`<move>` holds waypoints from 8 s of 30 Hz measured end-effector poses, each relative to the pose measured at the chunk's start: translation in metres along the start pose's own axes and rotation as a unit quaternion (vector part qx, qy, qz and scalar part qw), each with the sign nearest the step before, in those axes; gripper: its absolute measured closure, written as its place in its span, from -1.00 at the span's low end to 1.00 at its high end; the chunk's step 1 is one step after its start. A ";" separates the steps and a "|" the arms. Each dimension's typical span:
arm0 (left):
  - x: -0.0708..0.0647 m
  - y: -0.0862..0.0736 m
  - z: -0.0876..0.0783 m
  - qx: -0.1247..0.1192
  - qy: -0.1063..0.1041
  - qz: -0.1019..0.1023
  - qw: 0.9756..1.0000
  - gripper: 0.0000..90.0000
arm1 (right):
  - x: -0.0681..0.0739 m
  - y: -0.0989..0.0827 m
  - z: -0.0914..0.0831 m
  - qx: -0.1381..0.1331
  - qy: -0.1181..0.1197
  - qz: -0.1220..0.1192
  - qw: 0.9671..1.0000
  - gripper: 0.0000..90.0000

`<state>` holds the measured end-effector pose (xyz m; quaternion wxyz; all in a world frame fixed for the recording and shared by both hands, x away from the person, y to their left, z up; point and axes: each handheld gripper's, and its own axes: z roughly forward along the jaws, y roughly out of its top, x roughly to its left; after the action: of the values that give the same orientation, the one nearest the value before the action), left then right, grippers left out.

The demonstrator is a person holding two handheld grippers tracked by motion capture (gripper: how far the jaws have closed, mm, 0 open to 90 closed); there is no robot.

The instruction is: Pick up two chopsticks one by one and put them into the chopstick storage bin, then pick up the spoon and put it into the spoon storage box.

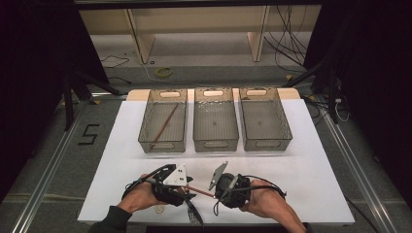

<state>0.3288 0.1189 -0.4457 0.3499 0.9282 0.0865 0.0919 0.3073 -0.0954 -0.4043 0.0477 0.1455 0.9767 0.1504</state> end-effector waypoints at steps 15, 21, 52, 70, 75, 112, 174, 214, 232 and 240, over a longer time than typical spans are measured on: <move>-0.006 0.002 0.002 0.020 -0.033 0.034 0.999 0.56 | 0.003 0.000 0.002 0.009 0.011 -0.038 0.999 0.90; -0.009 0.002 0.005 0.028 -0.057 0.045 0.997 0.68 | 0.003 -0.002 0.002 0.014 0.015 -0.056 0.998 0.89; 0.023 -0.011 -0.015 0.003 0.032 -0.088 0.996 0.84 | -0.036 -0.033 -0.031 -0.179 -0.058 0.113 0.976 -0.15; 0.052 -0.019 -0.040 -0.041 0.107 -0.207 0.972 0.84 | -0.047 -0.076 -0.010 -0.247 -0.060 0.208 0.944 -0.30; 0.060 -0.022 -0.043 -0.046 0.116 -0.222 0.967 0.84 | -0.047 -0.083 -0.006 -0.254 -0.058 0.221 0.940 -0.30; 0.140 -0.020 -0.067 -0.081 0.176 -0.308 0.932 0.84 | -0.040 -0.116 0.003 -0.318 -0.064 0.278 0.904 -0.41; 0.126 -0.031 -0.056 -0.059 0.189 -0.401 0.894 -0.41 | -0.034 -0.118 0.002 -0.316 -0.052 0.270 0.908 -0.40; 0.063 -0.061 -0.040 0.014 0.172 -0.414 0.894 -0.55 | -0.034 -0.120 0.005 -0.317 -0.056 0.272 0.907 -0.40; 0.049 -0.070 -0.034 0.059 0.163 -0.426 0.888 -0.36 | -0.035 -0.120 0.006 -0.313 -0.054 0.270 0.909 -0.40; 0.042 -0.070 -0.033 0.070 0.151 -0.425 0.890 -0.17 | -0.034 -0.119 0.005 -0.313 -0.055 0.268 0.910 -0.40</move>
<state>0.3547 0.2012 -0.4633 0.2728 0.7994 0.5310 0.0674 0.3081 -0.2124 -0.4442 0.1027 0.3871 0.7999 0.4469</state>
